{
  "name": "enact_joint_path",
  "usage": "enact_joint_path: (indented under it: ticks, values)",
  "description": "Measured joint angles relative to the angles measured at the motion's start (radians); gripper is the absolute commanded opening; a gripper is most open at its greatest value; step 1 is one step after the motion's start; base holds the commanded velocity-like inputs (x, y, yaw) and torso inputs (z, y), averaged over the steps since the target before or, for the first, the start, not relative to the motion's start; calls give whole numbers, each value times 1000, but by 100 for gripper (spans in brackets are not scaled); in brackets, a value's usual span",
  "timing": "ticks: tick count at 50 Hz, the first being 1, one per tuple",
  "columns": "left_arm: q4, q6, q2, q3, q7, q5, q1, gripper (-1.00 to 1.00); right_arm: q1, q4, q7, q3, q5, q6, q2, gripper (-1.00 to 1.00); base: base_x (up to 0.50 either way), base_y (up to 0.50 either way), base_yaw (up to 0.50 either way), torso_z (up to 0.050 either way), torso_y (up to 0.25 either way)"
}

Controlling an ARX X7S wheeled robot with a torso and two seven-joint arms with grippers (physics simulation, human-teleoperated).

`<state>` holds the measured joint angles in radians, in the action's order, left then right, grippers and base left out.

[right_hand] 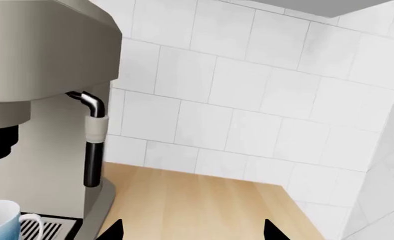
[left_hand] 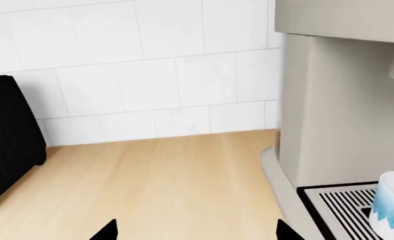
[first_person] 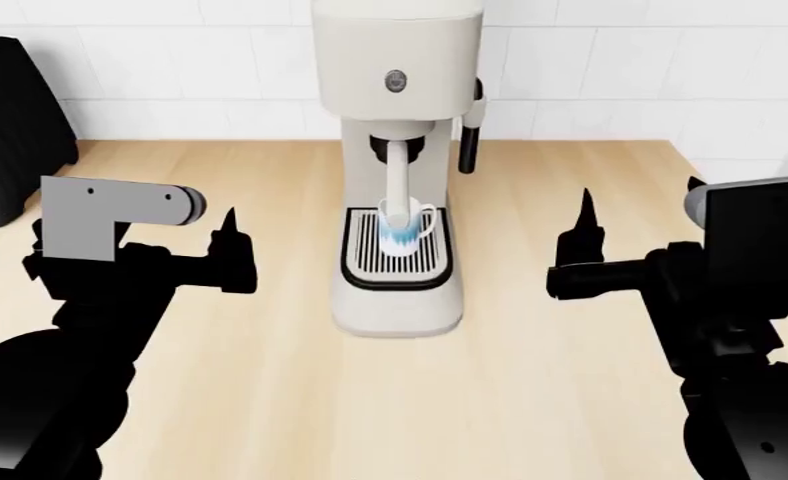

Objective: Press the button on the coffee machine to serve coffee.

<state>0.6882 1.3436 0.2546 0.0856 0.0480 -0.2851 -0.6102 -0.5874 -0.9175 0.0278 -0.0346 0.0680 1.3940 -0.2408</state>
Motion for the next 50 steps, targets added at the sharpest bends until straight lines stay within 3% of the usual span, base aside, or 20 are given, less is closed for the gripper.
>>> enact_joint_path:
  ticks: [33, 43, 46, 50]
  values:
    - [-8, -15, 11, 6, 9, -12, 9, 100, 27, 16, -14, 0, 8, -34, 0, 100, 159, 0, 0, 0, 1]
    - [57, 71, 10, 20, 7, -45, -27, 100, 26, 16, -18, -5, 9, -28, -1, 100, 0, 0, 0, 0, 0]
    - [79, 114, 15, 40, 64, -130, -52, 100, 27, 18, -20, -6, 10, -29, -1, 100, 0, 0, 0, 0, 0]
    - [66, 154, 46, 83, 282, -379, -99, 100, 29, 21, -21, -7, 11, -32, 0, 100, 0, 0, 0, 0, 0]
